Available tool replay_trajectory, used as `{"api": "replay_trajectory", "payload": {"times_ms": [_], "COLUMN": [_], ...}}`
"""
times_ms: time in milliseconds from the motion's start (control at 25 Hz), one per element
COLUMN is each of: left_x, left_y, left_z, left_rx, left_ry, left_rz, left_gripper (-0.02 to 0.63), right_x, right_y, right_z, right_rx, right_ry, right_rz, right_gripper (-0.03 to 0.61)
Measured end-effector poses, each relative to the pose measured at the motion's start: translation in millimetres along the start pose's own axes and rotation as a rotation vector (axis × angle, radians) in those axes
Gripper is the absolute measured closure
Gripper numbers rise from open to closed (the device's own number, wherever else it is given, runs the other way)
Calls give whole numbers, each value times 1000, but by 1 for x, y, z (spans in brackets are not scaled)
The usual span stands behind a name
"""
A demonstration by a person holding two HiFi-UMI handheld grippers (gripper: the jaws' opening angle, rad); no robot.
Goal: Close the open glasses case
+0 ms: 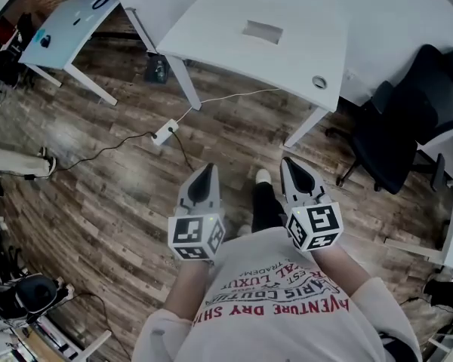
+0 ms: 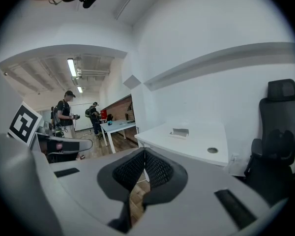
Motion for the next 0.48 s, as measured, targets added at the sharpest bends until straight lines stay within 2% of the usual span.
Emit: {"api": "replay_trajectory", "payload": {"times_ms": [200, 480], "left_x": [16, 24], "left_y": [-56, -149], "left_z": [6, 24], "left_rx": [0, -10], "left_ry": [-19, -20], "left_rz": [41, 90], "left_gripper": [615, 615], "right_x": [-32, -91], "right_y": [-61, -144], "right_z": [-1, 19], "right_rx": [15, 14], "right_ry": [-14, -14], "right_rz": [54, 104], "right_gripper": [566, 566]}}
Point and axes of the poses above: the fingertips, and each gripper's own axes: y backward along the fingers, x to its left, z out of its top, the point moved 4 cm from there along y, backward along the fingers, and after that the axes turned 15 degrees about -x, right-handed, at the moved point
